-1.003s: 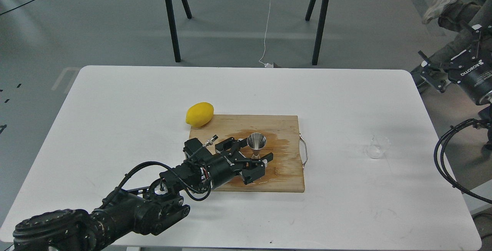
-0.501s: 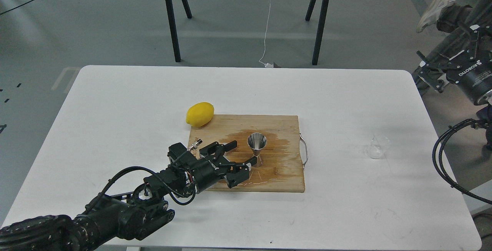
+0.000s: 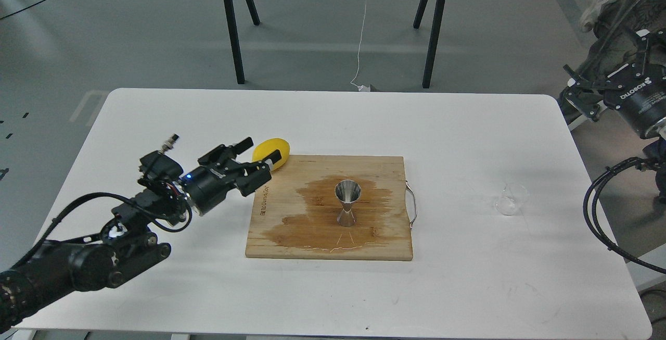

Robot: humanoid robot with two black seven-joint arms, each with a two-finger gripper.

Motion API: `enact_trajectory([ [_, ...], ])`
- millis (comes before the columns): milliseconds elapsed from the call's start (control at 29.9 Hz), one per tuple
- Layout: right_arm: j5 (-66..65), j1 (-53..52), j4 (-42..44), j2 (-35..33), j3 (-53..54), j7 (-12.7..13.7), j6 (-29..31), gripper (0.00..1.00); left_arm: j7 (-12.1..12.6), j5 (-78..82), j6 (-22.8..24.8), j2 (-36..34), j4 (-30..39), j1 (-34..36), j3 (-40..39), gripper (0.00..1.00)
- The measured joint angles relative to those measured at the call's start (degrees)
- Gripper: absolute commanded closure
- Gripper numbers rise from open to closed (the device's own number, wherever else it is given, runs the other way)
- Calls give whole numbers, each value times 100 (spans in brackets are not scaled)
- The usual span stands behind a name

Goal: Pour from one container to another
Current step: 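Withdraw the left gripper from the jigger back to the table edge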

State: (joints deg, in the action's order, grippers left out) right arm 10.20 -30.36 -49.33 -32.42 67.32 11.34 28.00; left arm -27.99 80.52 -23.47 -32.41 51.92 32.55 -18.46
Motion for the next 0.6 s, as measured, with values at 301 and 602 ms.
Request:
enact_trajectory([
  [301, -18, -566, 222, 412, -384, -11, 0, 1, 0, -3273, 4726, -866, -551, 484, -671, 6],
  [602, 219, -1114, 736, 757, -366, -6, 0, 1, 0, -5679, 5147, -1005, -1723, 776, -702, 6],
])
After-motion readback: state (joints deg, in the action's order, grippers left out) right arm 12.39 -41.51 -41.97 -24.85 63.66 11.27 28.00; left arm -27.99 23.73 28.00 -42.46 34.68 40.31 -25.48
